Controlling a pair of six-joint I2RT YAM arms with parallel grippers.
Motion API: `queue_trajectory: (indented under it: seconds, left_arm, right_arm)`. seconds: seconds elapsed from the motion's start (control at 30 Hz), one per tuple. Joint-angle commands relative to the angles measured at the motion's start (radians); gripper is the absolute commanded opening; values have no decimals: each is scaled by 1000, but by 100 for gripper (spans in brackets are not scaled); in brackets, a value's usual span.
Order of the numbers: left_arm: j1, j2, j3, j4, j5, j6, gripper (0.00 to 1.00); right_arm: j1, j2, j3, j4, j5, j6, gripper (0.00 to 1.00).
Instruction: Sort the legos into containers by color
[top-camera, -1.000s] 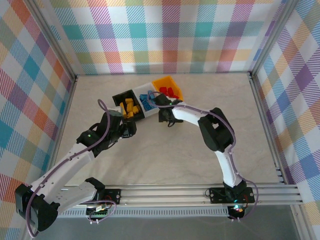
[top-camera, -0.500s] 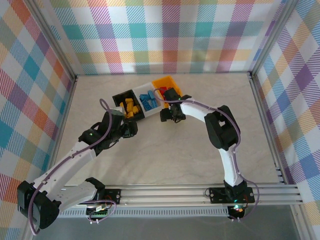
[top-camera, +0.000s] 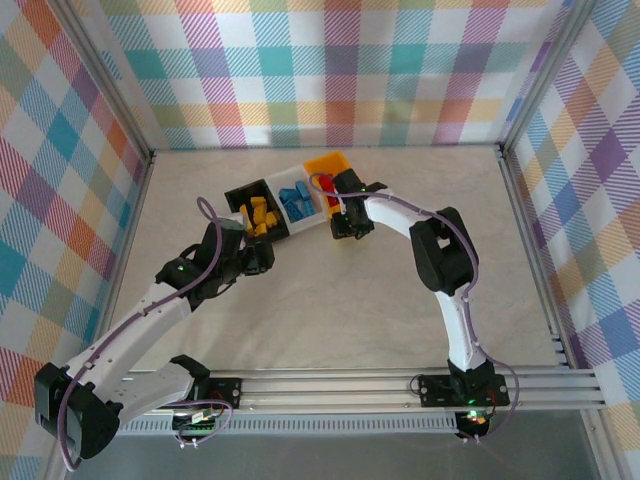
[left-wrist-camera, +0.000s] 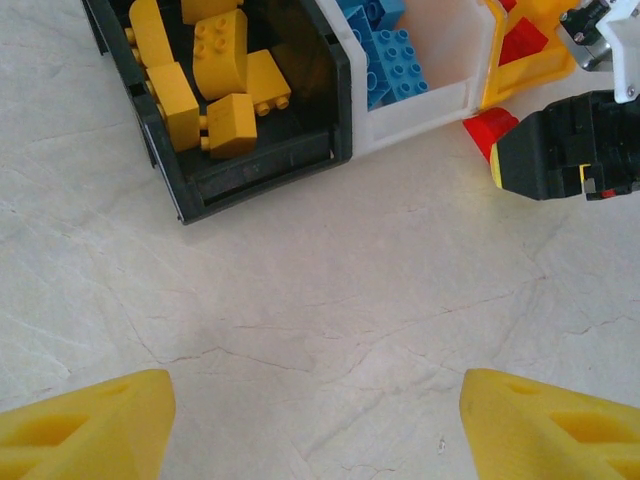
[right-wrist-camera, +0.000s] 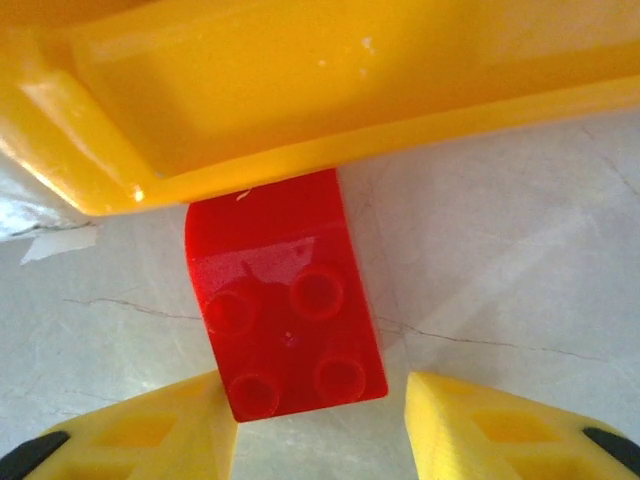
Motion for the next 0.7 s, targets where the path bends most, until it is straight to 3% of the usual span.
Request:
queue_trajectory:
  seconds: [0.0, 0.37, 0.57, 0.67]
  left_arm:
    - [17, -4, -19, -8, 15, -15, 76]
    - [42, -15, -24, -10, 45, -18, 76]
    - [60, -20, -32, -10, 60, -18, 76]
    - [68, -18, -35, -6, 69, -20, 76]
  right_arm:
    - [17, 54, 33, 112, -35, -54, 59]
    - [15, 110, 150, 61, 31, -162, 63]
    - [13, 106, 125, 67, 17, -135, 58]
    - [14, 63, 63, 90, 22, -111, 50]
